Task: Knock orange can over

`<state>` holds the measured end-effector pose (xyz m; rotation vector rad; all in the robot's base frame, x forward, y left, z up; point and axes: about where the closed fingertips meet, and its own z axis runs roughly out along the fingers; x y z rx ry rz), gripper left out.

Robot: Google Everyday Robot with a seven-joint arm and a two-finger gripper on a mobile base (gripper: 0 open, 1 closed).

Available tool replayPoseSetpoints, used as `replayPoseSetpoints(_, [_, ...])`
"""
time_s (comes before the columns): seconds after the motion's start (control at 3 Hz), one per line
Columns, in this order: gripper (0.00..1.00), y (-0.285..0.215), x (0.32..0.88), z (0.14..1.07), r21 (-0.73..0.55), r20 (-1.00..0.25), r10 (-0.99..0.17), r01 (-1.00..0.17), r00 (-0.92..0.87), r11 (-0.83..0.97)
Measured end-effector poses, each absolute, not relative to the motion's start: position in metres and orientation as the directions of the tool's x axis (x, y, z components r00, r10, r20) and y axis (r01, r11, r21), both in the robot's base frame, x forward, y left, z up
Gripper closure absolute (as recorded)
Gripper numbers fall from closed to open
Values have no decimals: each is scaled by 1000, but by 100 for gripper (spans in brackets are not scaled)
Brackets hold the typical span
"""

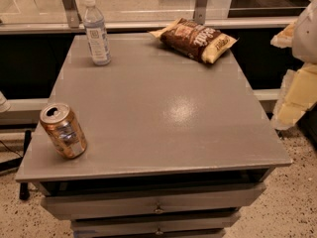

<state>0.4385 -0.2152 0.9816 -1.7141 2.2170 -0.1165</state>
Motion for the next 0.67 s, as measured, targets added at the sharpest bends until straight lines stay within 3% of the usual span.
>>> replayPoseSetpoints(0.33, [0, -215, 438, 982, -266, -212, -953, -925, -218, 271])
replayPoseSetpoints(0.67, [0, -204, 451, 974, -235, -310, -926, -927, -215, 294])
